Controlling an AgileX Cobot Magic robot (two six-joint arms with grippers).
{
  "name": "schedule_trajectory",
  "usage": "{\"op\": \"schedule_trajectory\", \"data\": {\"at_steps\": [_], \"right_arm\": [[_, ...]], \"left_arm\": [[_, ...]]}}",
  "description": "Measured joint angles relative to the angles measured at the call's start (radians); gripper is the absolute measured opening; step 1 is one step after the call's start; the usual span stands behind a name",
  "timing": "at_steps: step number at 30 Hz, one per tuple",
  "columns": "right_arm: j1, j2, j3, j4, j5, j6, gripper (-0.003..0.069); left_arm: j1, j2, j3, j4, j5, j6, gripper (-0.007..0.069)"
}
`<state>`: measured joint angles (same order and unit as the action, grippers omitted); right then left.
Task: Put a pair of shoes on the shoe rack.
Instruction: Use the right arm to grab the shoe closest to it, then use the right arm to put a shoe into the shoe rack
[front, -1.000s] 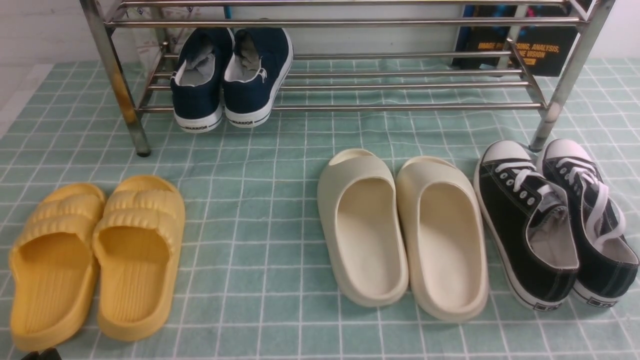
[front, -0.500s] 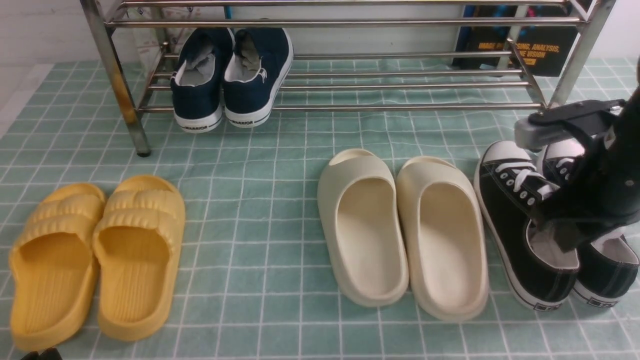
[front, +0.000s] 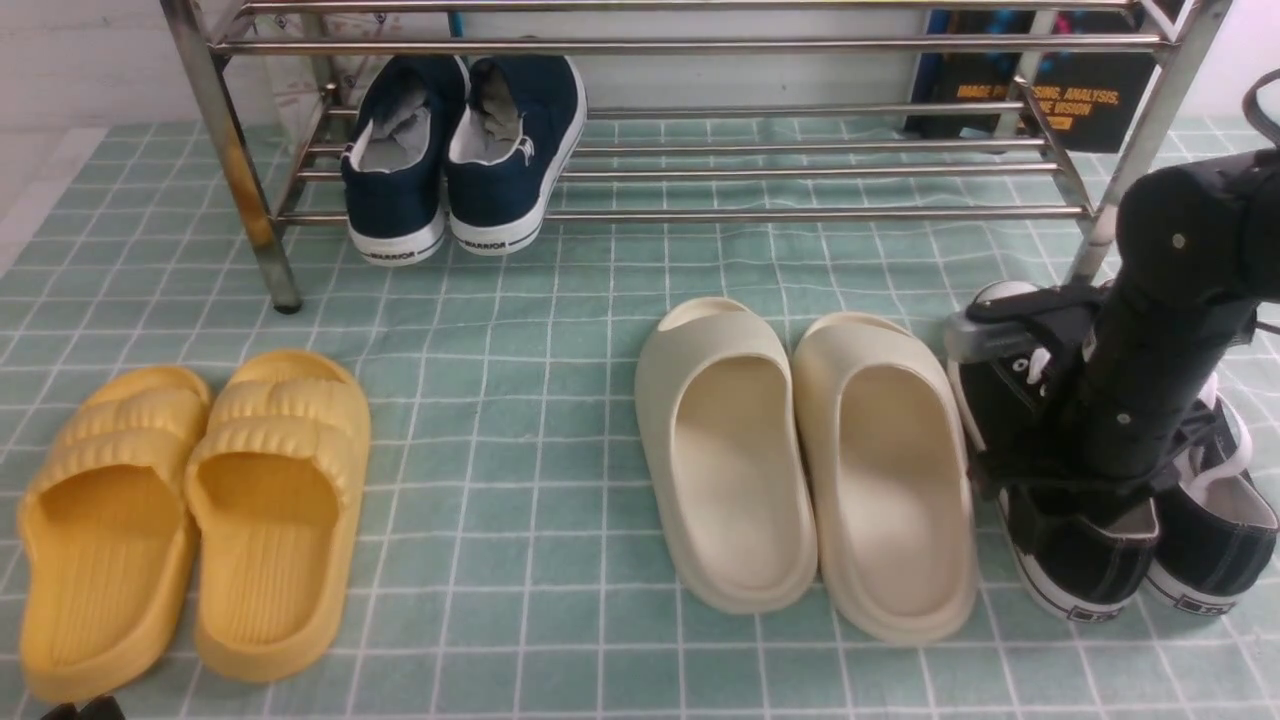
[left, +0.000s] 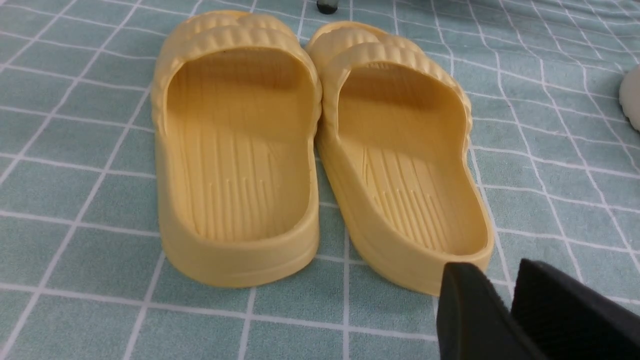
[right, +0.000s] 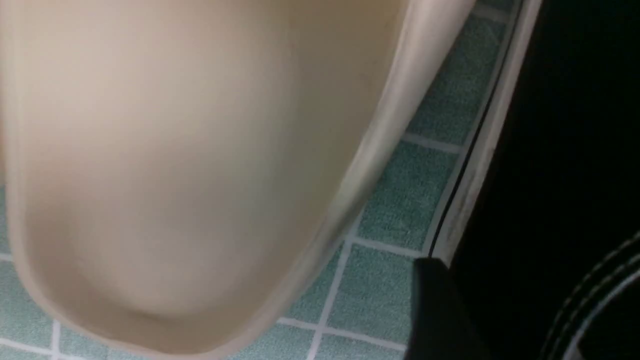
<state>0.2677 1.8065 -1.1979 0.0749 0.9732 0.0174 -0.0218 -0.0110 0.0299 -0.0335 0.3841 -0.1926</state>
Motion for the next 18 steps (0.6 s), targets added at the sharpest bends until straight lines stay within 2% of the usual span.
{"op": "schedule_trajectory", "data": {"at_steps": [2, 3, 4, 5, 11, 18], "right_arm": [[0.001, 0.002, -0.001, -0.002, 0.000, 0.000, 0.0220], [0.001, 0.002, -0.001, -0.002, 0.002, 0.000, 0.0193], [0.002, 0.002, -0.001, -0.002, 0.006, 0.000, 0.0076], [0.002, 0.002, -0.001, -0.006, 0.006, 0.001, 0.0034], [0.002, -0.014, -0.003, -0.021, 0.020, 0.001, 0.0018], [0.002, -0.136, -0.097, -0.048, 0.166, 0.001, 0.0018]], "left_arm": [[0.000, 0.000, 0.000, 0.000, 0.000, 0.000, 0.0155], [0.000, 0.000, 0.000, 0.000, 0.000, 0.000, 0.0155], [0.000, 0.000, 0.000, 0.000, 0.000, 0.000, 0.0158], [0.000, 0.000, 0.000, 0.000, 0.000, 0.000, 0.0160], [0.000, 0.000, 0.000, 0.000, 0.000, 0.000, 0.0165], [0.000, 0.000, 0.000, 0.000, 0.000, 0.000, 0.0171]]}}
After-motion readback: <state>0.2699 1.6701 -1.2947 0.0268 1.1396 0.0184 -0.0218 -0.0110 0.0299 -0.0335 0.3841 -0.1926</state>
